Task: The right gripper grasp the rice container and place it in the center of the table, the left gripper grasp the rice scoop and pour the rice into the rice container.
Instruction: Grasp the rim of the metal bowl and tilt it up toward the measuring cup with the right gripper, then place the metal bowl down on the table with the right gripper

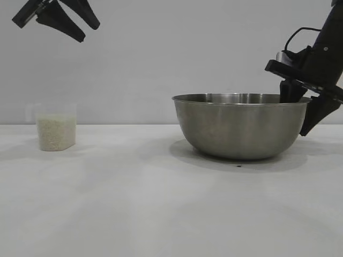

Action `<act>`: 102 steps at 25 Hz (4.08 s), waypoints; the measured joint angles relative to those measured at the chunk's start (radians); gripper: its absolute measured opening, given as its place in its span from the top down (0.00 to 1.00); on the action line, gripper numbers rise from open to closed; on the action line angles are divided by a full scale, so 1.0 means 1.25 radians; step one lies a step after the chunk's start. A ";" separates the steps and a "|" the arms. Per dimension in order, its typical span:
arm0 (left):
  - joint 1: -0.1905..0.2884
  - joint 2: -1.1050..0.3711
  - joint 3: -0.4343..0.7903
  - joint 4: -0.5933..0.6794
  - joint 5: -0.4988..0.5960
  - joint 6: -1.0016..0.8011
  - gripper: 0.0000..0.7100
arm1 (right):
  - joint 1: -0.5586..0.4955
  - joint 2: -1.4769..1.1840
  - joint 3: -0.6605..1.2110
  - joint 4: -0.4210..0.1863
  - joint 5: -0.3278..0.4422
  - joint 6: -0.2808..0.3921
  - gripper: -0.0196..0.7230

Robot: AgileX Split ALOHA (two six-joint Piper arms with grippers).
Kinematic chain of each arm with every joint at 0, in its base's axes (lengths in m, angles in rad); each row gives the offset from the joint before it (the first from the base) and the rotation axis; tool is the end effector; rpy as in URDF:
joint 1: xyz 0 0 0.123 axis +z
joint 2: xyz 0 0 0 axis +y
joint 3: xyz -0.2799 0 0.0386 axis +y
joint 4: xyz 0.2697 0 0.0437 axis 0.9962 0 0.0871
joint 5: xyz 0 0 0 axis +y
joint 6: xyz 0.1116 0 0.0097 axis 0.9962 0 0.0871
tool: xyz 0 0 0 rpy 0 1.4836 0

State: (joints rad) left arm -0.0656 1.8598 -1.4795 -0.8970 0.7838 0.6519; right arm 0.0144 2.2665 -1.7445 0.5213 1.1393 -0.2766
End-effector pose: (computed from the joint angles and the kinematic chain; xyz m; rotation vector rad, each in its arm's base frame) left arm 0.4401 -0.0909 0.2506 0.2579 2.3580 -0.7691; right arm 0.4691 0.0574 0.1168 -0.1020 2.9976 0.7160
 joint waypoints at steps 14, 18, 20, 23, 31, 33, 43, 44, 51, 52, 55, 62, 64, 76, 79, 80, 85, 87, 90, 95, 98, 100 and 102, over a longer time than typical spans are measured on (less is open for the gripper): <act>0.000 0.000 0.000 0.000 -0.002 0.000 0.66 | 0.000 0.000 0.000 0.000 -0.004 0.007 0.85; 0.000 0.000 0.000 0.000 -0.002 0.000 0.66 | 0.000 0.000 0.000 -0.013 -0.007 0.007 0.93; 0.000 0.000 0.000 0.000 -0.002 0.000 0.66 | 0.000 0.000 0.000 -0.014 -0.007 0.007 0.97; 0.000 0.000 0.000 0.000 -0.002 0.000 0.66 | 0.000 0.000 0.000 -0.012 -0.007 0.005 0.97; 0.000 0.000 0.000 0.000 -0.002 -0.001 0.66 | 0.000 -0.022 0.000 0.010 0.009 -0.022 0.97; 0.000 0.000 0.000 0.000 -0.002 -0.001 0.66 | 0.000 -0.041 0.000 0.010 0.019 -0.030 0.97; 0.000 0.000 0.000 -0.001 0.003 -0.001 0.66 | 0.097 -0.064 0.000 -0.023 0.052 -0.040 0.97; 0.000 0.000 0.000 -0.001 0.005 -0.001 0.66 | 0.111 -0.064 0.000 -0.023 0.052 -0.040 0.97; 0.000 0.000 0.000 -0.001 0.012 -0.001 0.66 | 0.169 -0.064 0.000 -0.033 0.045 -0.042 0.97; 0.000 0.000 0.000 -0.001 0.012 -0.001 0.66 | 0.175 -0.064 0.000 -0.036 0.042 -0.040 0.97; 0.000 0.000 0.000 -0.001 0.014 -0.001 0.66 | 0.184 -0.064 0.000 -0.057 0.037 -0.030 0.97; 0.000 0.000 0.000 -0.001 0.014 -0.001 0.66 | 0.213 -0.053 0.000 -0.085 0.004 -0.009 0.97; 0.000 0.000 0.000 -0.001 0.014 -0.001 0.66 | 0.219 -0.040 0.000 -0.085 -0.003 -0.004 0.97; 0.000 0.000 0.000 -0.001 0.005 -0.001 0.66 | 0.222 -0.009 0.000 -0.085 -0.009 0.009 0.97; 0.000 0.000 0.000 -0.001 0.001 -0.001 0.66 | 0.222 -0.009 0.000 -0.085 -0.009 0.016 0.97; 0.000 0.000 0.000 -0.001 0.001 -0.001 0.66 | 0.222 -0.009 0.000 -0.081 -0.009 0.020 0.97; 0.000 0.000 0.000 -0.001 -0.001 -0.002 0.66 | 0.222 -0.009 -0.002 -0.069 -0.009 0.026 0.75; 0.000 0.000 0.000 -0.001 -0.001 -0.002 0.66 | 0.222 -0.009 -0.002 -0.069 -0.009 0.027 0.66; 0.000 0.000 0.000 -0.001 -0.001 -0.002 0.66 | 0.222 -0.009 -0.002 -0.069 -0.009 0.031 0.58; 0.000 0.000 0.000 -0.001 -0.001 -0.002 0.66 | 0.222 -0.028 -0.002 -0.082 0.003 0.035 0.54; 0.000 0.000 0.000 -0.001 -0.001 -0.002 0.66 | 0.222 -0.058 -0.002 -0.114 0.016 0.043 0.54; 0.000 0.000 0.000 -0.001 -0.001 -0.002 0.66 | 0.218 -0.080 -0.002 -0.124 0.023 0.045 0.54; 0.000 -0.001 0.000 -0.001 0.001 -0.002 0.66 | 0.215 -0.102 -0.002 -0.125 0.031 0.045 0.54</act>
State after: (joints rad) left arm -0.0656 1.8581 -1.4795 -0.8988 0.7854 0.6495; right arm 0.2832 2.1395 -1.7468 0.3647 1.1780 -0.2207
